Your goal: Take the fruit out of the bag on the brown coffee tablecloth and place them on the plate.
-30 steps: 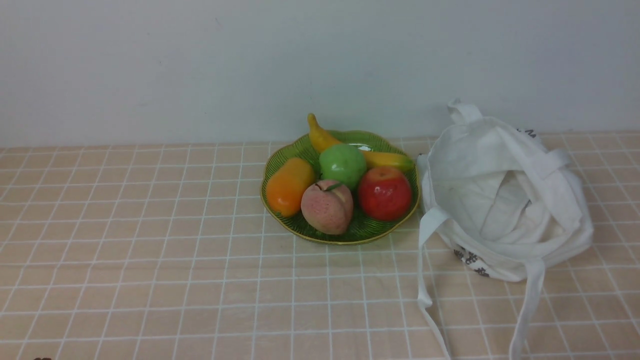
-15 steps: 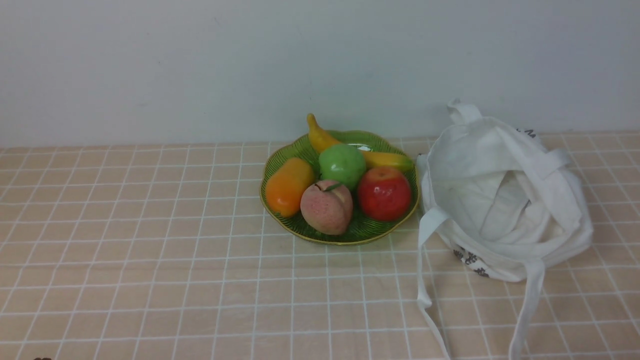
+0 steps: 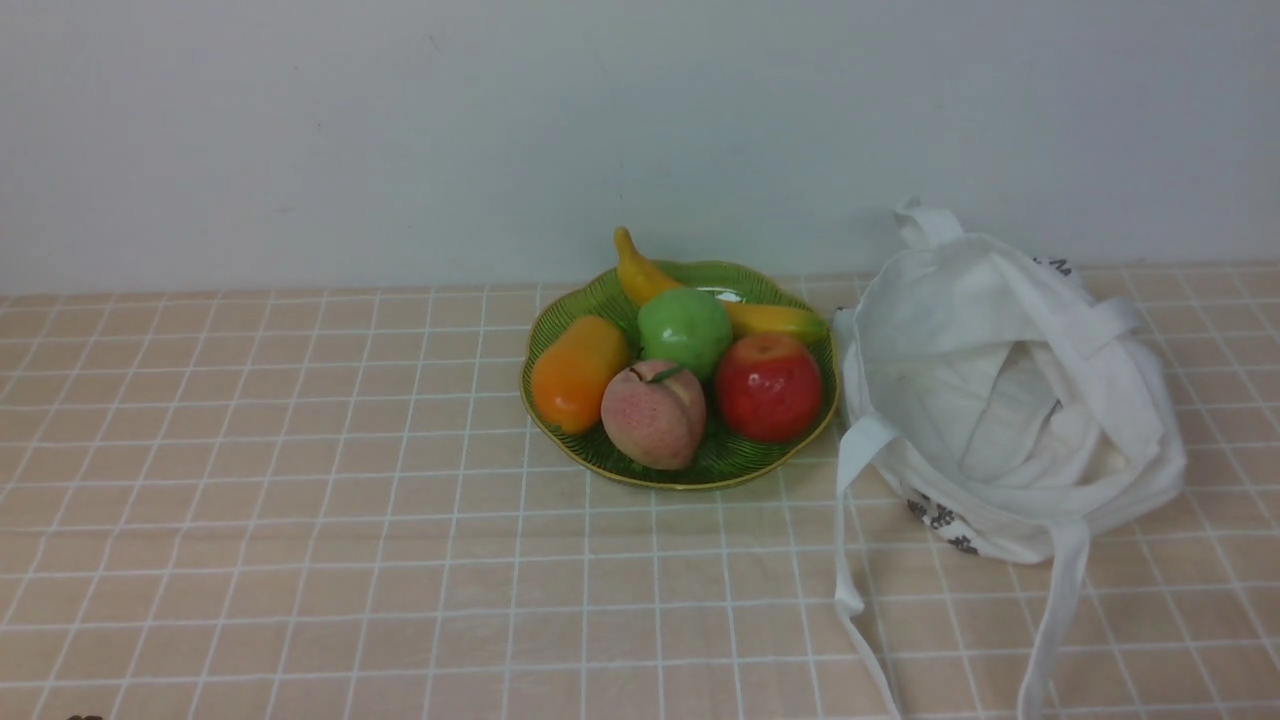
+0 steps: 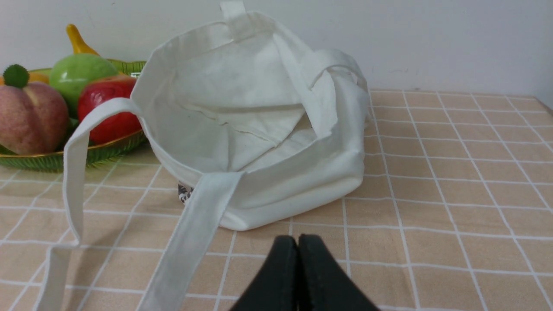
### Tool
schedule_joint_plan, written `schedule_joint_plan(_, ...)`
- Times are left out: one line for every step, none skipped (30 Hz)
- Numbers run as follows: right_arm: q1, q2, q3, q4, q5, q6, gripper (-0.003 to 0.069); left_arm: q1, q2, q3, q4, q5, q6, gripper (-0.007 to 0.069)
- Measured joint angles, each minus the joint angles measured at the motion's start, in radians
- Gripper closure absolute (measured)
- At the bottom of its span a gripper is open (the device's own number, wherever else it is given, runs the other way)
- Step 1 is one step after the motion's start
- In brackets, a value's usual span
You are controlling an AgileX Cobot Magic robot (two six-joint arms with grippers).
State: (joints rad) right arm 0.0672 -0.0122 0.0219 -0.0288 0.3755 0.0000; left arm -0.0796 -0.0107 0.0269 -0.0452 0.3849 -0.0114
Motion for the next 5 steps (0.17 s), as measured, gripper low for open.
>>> schedule_joint_plan(0.0, 0.0, 0.0, 0.0, 0.0, 0.0, 0.0673, 0.0, 0.0, 0.0, 0.0, 0.0, 0.0, 0.0633)
schedule_joint_plan(0.0, 0.0, 0.0, 0.0, 0.0, 0.0, 0.0673, 0.0, 0.0, 0.0, 0.0, 0.0, 0.0, 0.0633)
schedule_joint_plan(0.0, 0.0, 0.0, 0.0, 0.0, 0.0, 0.0673, 0.0, 0.0, 0.0, 0.0, 0.0, 0.0, 0.0633)
schedule_joint_plan(0.0, 0.0, 0.0, 0.0, 0.0, 0.0, 0.0673, 0.0, 0.0, 0.0, 0.0, 0.0, 0.0, 0.0633)
schedule_joint_plan(0.0, 0.0, 0.0, 0.0, 0.0, 0.0, 0.0673, 0.0, 0.0, 0.0, 0.0, 0.0, 0.0, 0.0633)
